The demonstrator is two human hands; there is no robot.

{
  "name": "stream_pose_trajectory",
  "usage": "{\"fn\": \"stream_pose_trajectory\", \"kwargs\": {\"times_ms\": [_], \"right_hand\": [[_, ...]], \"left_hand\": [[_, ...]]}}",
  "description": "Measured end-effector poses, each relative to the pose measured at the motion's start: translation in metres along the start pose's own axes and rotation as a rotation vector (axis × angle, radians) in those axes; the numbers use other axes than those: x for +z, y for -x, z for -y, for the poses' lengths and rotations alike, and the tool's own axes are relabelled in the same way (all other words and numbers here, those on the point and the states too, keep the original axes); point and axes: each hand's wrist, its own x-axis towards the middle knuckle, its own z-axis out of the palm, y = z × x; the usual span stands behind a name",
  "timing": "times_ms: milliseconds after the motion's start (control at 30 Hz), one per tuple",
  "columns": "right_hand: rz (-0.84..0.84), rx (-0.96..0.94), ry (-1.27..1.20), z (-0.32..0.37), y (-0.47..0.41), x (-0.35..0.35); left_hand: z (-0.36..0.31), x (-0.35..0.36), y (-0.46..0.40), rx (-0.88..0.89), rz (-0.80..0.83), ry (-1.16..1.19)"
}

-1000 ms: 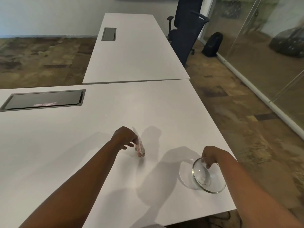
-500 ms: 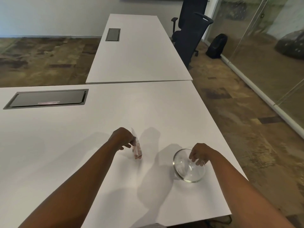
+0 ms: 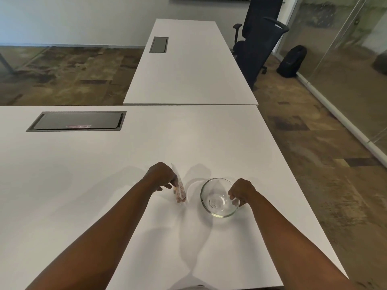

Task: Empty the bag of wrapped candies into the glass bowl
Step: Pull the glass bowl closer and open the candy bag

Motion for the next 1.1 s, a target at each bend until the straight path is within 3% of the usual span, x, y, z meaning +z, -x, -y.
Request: {"fn": "stream_pose_trajectory", "kwargs": {"times_ms": [367,700,800,867,900,967,1033,1100], "right_hand": [[-0.017,-0.011,0.109,0.007,0.001,0.01],[0.01,0.078,0.044,0.014,0.005,0.013],[-0.218,-0.023,0.285,0.026,0.016,0.01],[-0.359,-0.192,0.149,0.043,0.027,0.01],[-0.327,-0.278,-0.024,0.053,0.031,0.011],[-0.076,-0.363,-0.355,0.072,0.046,0.016],[0.095,-0.398,-0.457,0.086,0.059,0.025],[0.112,-0.424,-0.456,0.094,0.066,0.031]], "left_hand": [[0.003,-0.004,0.004,0.019,0.006,0.009],[0.006,-0.007,0.005,0.059,0.002,0.007],[0.005,-0.008,0.005,0.075,0.006,0.029],[0.005,-0.008,0.005,0.091,0.008,0.062],[0.004,-0.008,0.005,0.102,0.005,0.086],[0.003,-0.008,0.005,0.134,-0.007,0.129],[0.001,-0.007,0.005,0.167,-0.011,0.165],[-0.001,-0.006,0.007,0.194,-0.006,0.205]]}}
